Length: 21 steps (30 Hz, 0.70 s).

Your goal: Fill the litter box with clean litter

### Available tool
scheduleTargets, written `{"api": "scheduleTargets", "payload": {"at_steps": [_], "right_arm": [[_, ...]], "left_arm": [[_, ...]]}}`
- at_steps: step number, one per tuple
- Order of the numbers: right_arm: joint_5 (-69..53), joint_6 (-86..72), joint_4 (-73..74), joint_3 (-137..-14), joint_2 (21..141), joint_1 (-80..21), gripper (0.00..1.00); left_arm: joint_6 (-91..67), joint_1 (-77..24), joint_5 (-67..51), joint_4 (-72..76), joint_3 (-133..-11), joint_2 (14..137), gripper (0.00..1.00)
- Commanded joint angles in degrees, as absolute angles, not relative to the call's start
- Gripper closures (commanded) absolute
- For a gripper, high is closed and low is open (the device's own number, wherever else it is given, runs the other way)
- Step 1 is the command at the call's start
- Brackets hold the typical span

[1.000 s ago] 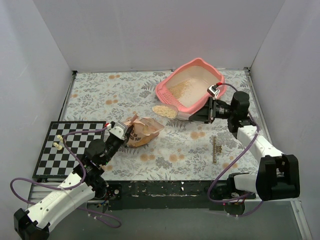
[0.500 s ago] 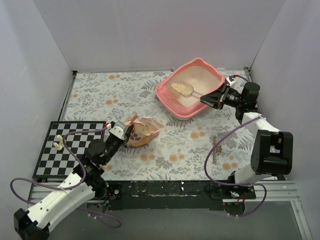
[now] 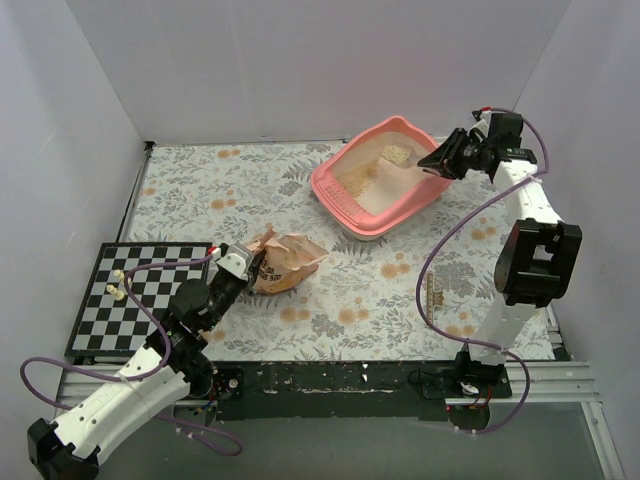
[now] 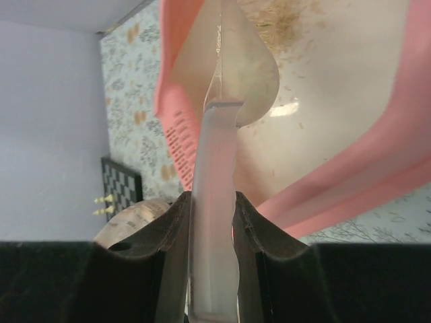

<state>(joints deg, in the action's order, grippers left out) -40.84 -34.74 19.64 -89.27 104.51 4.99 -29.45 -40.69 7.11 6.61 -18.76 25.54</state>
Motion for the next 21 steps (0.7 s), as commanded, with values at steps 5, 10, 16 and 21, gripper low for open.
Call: {"api": "scheduleTargets", "payload": {"at_steps": [5,10,16,21], "right_arm": [[-25.1,-18.1,41.7,-102.7,105.9,1.6,0.99],[-15.6,-12.1,46.1,-106.1,105.2,-3.7,0.99],[-4.5,-7.8,48.1,-105.0,104.2,-8.7,0.99],[4.7,-5.8,47.2,-105.9,102.0,-12.6,0.99]], "left_arm": [[-30.3,-41.0,6.2,8.4,-19.2,24.9,1.00],[-30.2,-41.0,6.8,8.2,-19.4,24.5,1.00],[-30.2,-41.0,6.9,8.0,-19.3,24.7,1.00],[-30.3,-41.0,6.9,8.0,-19.3,25.3,1.00]]}}
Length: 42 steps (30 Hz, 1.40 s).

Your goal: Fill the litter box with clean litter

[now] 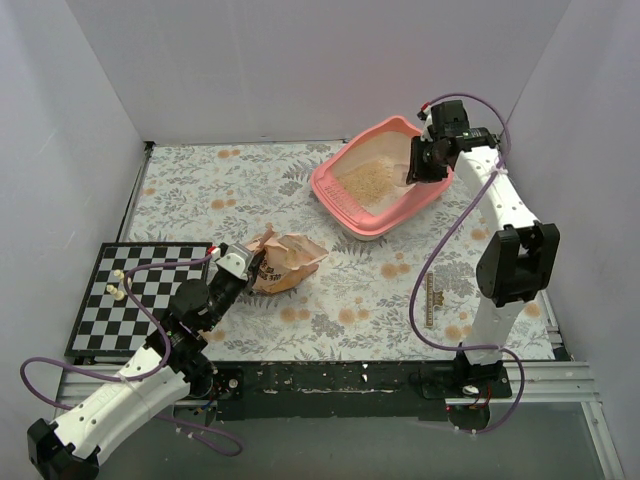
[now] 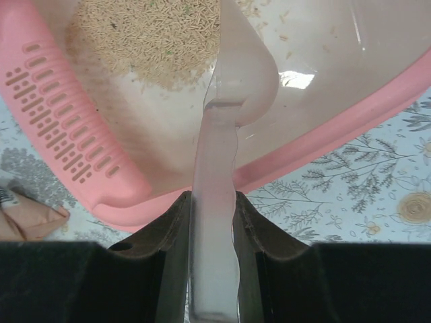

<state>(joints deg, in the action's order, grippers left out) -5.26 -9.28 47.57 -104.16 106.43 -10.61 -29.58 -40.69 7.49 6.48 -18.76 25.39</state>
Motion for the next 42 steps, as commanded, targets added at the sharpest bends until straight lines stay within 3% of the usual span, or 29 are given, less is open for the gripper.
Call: {"api": "scheduleTargets", "payload": {"at_steps": [1,9,24,42], "right_arm": [[6.0,-5.4,47.1,-106.3,101.5,-13.2,0.99],[6.3,-4.1,45.5,-106.3,95.0,-18.4,0.99],[-25.3,-8.2,48.6,-91.3,74.4,-24.5,0.99],[-31.5,-9.7,55.5,-95.7,81.1,-35.9,0.99]], "left_arm": [[-30.3,-41.0,7.0,8.0,-19.3,25.3,1.00],[-30.3,-41.0,7.1,8.2,-19.2,25.8,1.00],[-29.7,-41.0,9.6,8.2,-19.2,26.7,1.00],[-29.4,-41.1,10.9,8.2,-19.3,26.2,1.00]]}}
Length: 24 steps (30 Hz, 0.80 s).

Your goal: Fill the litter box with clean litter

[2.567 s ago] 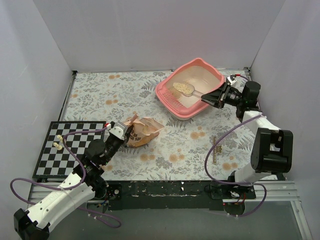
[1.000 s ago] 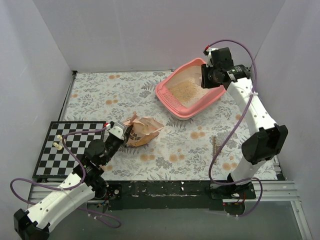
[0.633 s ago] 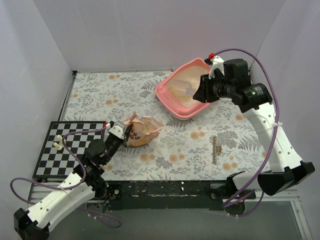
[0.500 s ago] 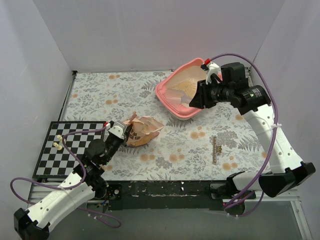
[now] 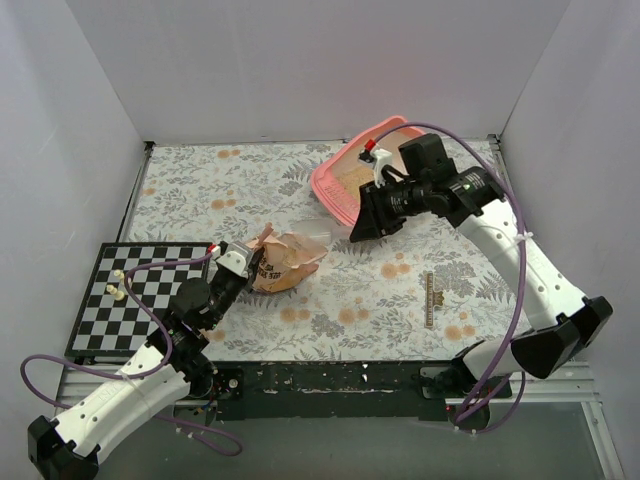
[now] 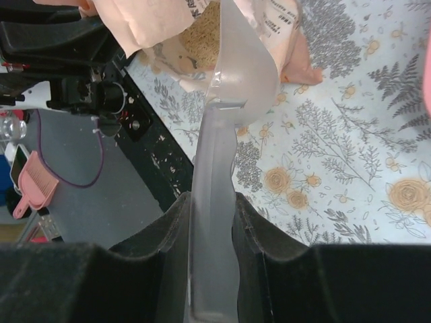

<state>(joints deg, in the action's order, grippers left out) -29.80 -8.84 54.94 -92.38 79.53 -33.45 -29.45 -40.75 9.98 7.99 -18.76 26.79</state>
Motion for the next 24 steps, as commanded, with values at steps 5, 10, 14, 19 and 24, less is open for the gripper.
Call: {"api": "scheduleTargets", "payload": {"at_steps": [5,10,14,19,24], "right_arm": [[-29.9,-10.1,57.0,-97.9,84.7,-38.2,0.99],[-30.8,-10.9,57.1,-99.7,89.3,-39.2,0.99],[-30.7,-11.4,57.4,-101.9,93.8,-39.1,0.99],[-33.9,-11.4,57.1,-104.8,104.0,-39.2,0.99],[-38.1,-11.6,56.0,-109.1,116.3,-39.2,0.99]], "left_arm": [[-29.4,-41.0,11.0,8.2,-19.3,25.6,1.00],[-29.4,-41.0,11.0,8.2,-19.3,24.9,1.00],[-29.4,-41.0,10.6,8.2,-19.4,24.7,1.00],[-29.4,-41.0,10.3,8.2,-19.5,24.6,1.00],[-29.3,-41.0,10.4,8.0,-19.5,24.3,1.00]]}}
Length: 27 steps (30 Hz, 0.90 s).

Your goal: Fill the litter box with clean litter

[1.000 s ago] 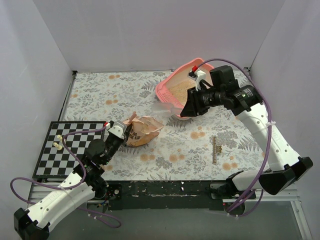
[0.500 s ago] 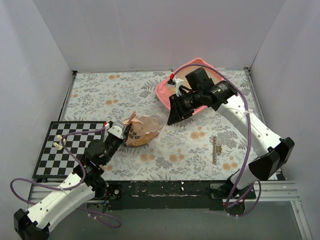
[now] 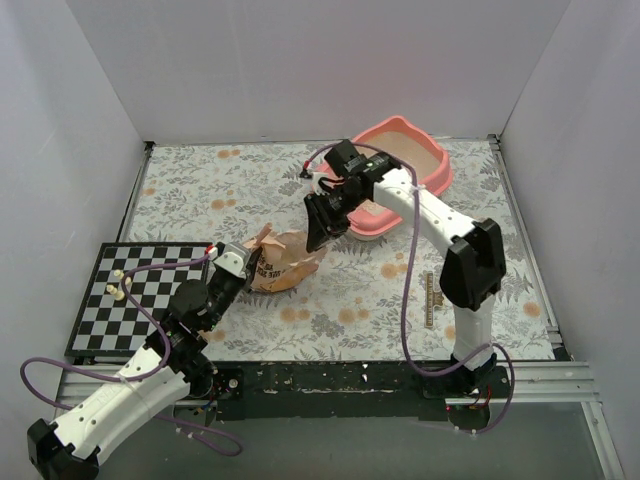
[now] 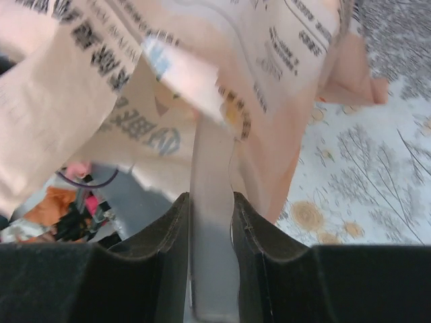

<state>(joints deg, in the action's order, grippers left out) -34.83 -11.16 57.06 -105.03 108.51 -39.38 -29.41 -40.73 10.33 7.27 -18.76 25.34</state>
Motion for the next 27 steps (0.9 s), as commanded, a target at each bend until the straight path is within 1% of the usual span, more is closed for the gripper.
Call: {"api": "scheduleTargets", "payload": {"at_steps": [1,4,9,14,18,24,27], "right_arm": [[-40.1,-11.8,55.7,-109.9,118.4,-39.2,0.99],[-45.9,-12.9,51.3,-110.0,122.5,-39.7,0.99],[-51.6,-16.9,39.0,-104.0,120.9,-40.2,0.99],[-47.5,-21.5,29.3,-97.3,116.3,-40.2,0.99],[-46.2,-28.3,18.2,-90.5,111.7,-39.8,0.99],[-51.0,-39.1,-1.1,-80.3,105.6,-38.2,0.99],[-53.1,-42.0,-5.6,-78.1,104.1,-37.4,0.99]], "left_arm": [[-29.4,-41.0,10.5,8.0,-19.5,24.1,1.00],[-29.4,-41.0,10.5,8.0,-19.3,23.8,1.00],[-29.4,-41.1,10.3,8.2,-19.3,24.2,1.00],[-29.4,-41.0,10.4,8.1,-19.3,24.6,1.00],[-29.2,-41.0,10.7,8.1,-19.3,25.0,1.00],[-29.0,-41.0,10.8,8.0,-19.2,25.0,1.00],[-29.0,-41.0,10.7,8.1,-19.2,25.1,1.00]]}}
